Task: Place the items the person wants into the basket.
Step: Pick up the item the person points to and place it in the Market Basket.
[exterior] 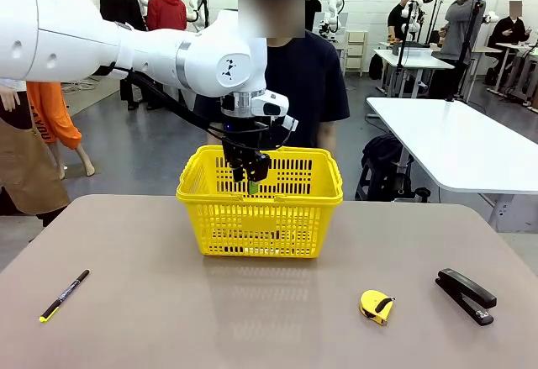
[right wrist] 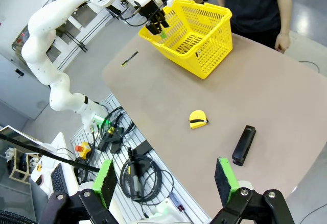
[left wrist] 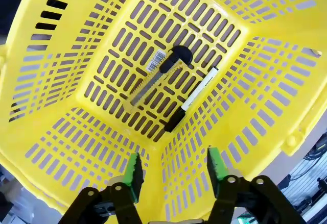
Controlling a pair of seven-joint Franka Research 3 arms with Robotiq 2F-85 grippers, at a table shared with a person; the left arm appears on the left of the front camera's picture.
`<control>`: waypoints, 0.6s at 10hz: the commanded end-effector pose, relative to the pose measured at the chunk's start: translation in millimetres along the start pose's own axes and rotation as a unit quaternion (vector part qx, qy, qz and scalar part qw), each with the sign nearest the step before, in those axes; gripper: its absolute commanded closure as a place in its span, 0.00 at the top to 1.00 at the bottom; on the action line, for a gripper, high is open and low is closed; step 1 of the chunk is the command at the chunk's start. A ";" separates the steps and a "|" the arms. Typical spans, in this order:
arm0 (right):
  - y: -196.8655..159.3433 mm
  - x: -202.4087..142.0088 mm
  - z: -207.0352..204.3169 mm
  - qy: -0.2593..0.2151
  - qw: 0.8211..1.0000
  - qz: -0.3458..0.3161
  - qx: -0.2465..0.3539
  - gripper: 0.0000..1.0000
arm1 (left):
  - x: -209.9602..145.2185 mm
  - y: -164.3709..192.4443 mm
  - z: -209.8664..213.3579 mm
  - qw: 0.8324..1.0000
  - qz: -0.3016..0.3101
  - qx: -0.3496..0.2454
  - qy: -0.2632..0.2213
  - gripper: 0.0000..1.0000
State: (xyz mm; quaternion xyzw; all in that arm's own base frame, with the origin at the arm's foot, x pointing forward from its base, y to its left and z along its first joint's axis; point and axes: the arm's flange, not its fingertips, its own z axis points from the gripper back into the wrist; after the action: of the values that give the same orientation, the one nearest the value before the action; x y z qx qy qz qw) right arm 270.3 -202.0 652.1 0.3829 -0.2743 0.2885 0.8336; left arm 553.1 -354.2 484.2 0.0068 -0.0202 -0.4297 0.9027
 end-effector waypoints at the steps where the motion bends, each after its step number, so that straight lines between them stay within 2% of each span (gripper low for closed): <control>1: 0.0 1.3 0.0 -0.007 1.000 0.002 0.001 1.00 | -0.2 3.8 1.9 1.000 -0.012 -0.009 0.002 1.00; 6: 0.0 1.3 0.0 -0.007 1.000 0.002 0.001 1.00 | -1.4 2.2 3.1 1.000 -0.018 -0.014 0.004 1.00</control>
State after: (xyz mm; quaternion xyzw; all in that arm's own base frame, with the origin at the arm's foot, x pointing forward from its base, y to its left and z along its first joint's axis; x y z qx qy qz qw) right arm 270.3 -202.0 652.1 0.3829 -0.2743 0.2885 0.8336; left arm 552.4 -354.7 483.9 0.0066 -0.0186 -0.4310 0.9021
